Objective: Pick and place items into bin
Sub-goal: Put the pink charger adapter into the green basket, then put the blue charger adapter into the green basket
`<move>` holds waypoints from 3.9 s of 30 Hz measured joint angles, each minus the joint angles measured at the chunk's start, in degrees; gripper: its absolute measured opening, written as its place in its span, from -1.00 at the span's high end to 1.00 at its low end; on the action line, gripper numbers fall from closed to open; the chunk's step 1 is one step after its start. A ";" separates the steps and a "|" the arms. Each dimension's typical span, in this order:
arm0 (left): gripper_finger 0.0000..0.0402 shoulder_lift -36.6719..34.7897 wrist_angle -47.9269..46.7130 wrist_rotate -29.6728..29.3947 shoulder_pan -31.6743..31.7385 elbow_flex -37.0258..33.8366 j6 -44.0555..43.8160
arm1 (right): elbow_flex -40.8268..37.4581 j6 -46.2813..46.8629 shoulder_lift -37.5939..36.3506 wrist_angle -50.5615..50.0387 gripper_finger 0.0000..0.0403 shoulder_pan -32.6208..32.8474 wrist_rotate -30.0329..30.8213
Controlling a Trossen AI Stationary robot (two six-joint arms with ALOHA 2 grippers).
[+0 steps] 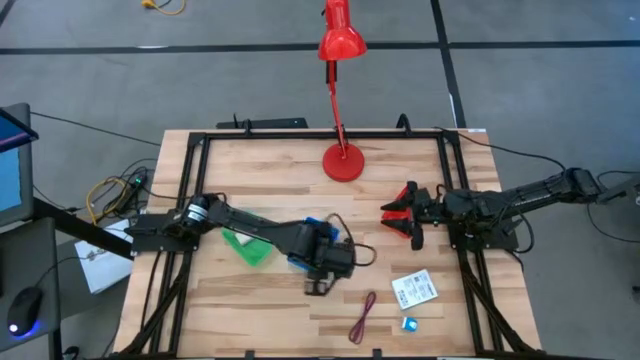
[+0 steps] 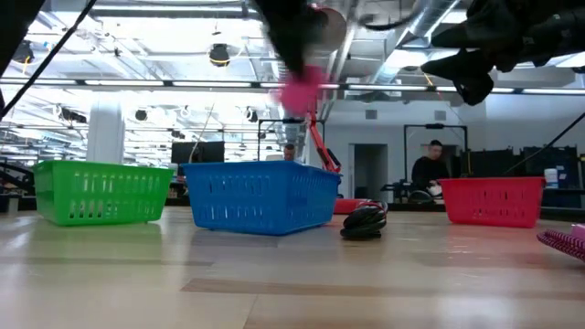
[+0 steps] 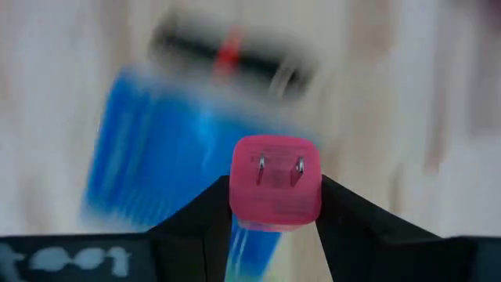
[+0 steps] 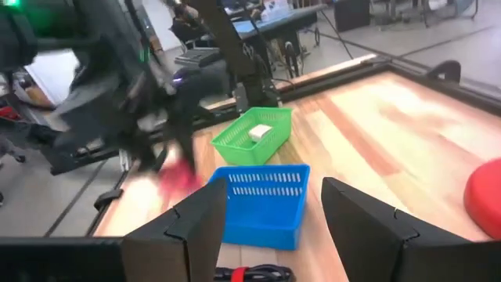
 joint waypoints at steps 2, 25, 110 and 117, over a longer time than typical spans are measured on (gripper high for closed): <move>0.31 -0.01 -12.01 -3.76 -0.06 3.68 -5.54 | -0.02 0.65 0.00 -0.09 0.00 0.00 0.00; 0.28 -41.61 -7.38 4.10 4.86 -45.11 -47.41 | -0.03 0.96 4.63 -1.95 0.00 -0.04 0.00; -0.12 -36.19 -8.44 -22.82 3.39 -34.78 -37.49 | 24.62 51.82 25.22 -35.14 0.00 39.41 -0.26; -0.12 -36.00 -7.48 -30.84 1.04 -34.78 -39.79 | 35.05 54.54 40.84 -46.39 0.04 42.36 -5.26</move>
